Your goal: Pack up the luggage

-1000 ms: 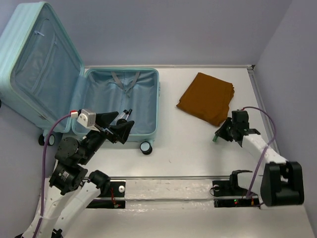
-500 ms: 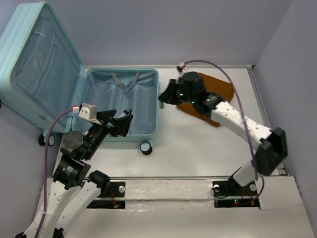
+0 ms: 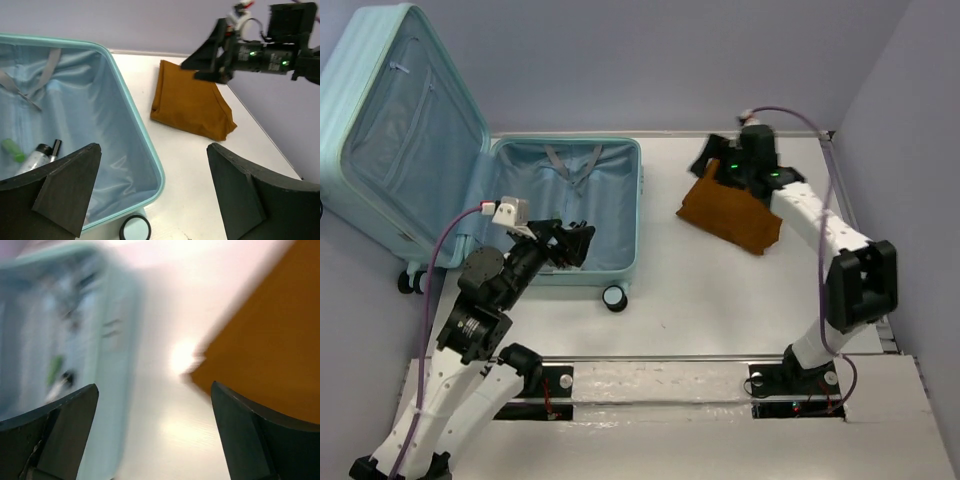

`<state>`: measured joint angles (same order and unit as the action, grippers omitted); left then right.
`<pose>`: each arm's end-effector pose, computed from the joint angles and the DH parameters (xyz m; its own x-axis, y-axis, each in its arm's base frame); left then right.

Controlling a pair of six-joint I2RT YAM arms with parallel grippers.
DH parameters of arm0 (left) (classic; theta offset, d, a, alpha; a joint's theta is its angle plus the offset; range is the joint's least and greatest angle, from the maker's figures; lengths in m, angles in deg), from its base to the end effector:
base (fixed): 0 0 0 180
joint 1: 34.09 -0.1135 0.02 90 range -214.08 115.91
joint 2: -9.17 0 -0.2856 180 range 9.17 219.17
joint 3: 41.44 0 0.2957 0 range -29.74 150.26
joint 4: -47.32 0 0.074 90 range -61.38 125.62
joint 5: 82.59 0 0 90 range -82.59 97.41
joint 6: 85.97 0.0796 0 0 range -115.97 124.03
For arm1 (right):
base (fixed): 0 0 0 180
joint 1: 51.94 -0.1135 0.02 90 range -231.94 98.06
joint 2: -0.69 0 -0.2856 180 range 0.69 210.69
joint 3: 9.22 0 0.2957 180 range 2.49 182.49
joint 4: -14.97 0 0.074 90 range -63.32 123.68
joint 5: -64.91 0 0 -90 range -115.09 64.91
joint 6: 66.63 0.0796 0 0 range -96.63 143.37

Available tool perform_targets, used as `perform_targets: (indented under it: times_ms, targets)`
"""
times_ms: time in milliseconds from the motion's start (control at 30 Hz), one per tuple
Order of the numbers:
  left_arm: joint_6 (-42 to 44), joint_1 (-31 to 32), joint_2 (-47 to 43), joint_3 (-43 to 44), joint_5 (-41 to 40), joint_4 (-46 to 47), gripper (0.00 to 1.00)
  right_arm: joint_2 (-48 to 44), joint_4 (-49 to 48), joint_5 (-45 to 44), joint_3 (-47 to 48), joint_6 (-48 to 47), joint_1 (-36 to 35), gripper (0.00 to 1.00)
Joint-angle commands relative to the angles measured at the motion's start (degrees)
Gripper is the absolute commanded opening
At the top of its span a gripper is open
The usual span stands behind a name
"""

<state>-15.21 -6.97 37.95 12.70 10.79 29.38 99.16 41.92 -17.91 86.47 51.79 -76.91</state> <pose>0.1661 -0.0904 0.3975 -0.0586 -0.3396 -0.9387 0.5167 0.7943 -0.3196 0.4402 0.2160 0.3058 -0.6415 0.2221 -0.7342 -0.2409 0.8504 0.4678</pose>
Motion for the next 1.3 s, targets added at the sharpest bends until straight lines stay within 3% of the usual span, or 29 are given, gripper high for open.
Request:
perform_targets:
  times_ms: [0, 33, 133, 233, 567, 667, 767, 833, 867, 1000, 1100, 1267]
  targets:
    - [-3.25, -0.39, 4.35, 0.10, 8.20, 4.21, 0.99, -10.23, -0.48, -7.45, -10.58, -2.50, 18.26, 1.00]
    - [-3.34, -0.48, 6.01, 0.54, 8.75, 4.22, 0.99, -9.45, -0.74, -4.75, -12.60, -2.93, 23.86, 1.00]
    - [-3.43, -0.40, 8.22, 1.86, 10.15, 4.13, 0.99, -6.82, -2.32, -1.83, -14.20, -4.34, 30.83, 1.00]
    - [-3.52, -0.39, 10.33, 3.00, 11.04, 3.78, 0.99, 1.15, -4.69, 3.60, -12.02, -4.43, 34.19, 1.00]
    - [-4.13, -0.31, 15.52, 3.79, 12.18, 3.52, 0.99, 19.72, -6.19, 10.22, -3.83, -1.89, 36.84, 1.00]
    - [-4.13, -0.04, 18.50, 5.55, 13.23, 3.60, 0.99, 24.55, -7.51, 16.09, -2.95, 0.40, 36.84, 1.00]
    - [-3.70, 0.75, 21.49, 7.83, 13.41, 3.25, 0.99, 26.50, -10.22, 23.48, -3.56, 2.68, 36.84, 0.91]
    - [-3.26, 1.54, 23.95, 10.03, 13.06, 2.38, 0.99, 27.56, -10.24, 26.04, -3.13, 2.43, 36.84, 0.64]
    - [-2.73, 1.89, 24.74, 11.25, 12.45, 1.68, 0.99, 27.38, -10.15, 27.70, -3.30, 1.99, 36.84, 0.38]
    - [-2.73, 4.34, 28.70, 13.02, 11.83, 1.49, 0.99, 25.29, -8.66, 29.73, -5.22, -1.61, 36.84, 0.07]
    - [-3.43, 8.02, 31.77, 14.86, 9.81, 2.02, 0.99, 20.28, -9.00, 25.98, -10.84, -4.60, 36.84, 0.07]
    - [-3.34, 14.80, 41.26, 22.15, 5.42, 0.53, 0.99, 4.02, -14.45, 20.60, -30.44, -4.87, 36.84, 0.07]
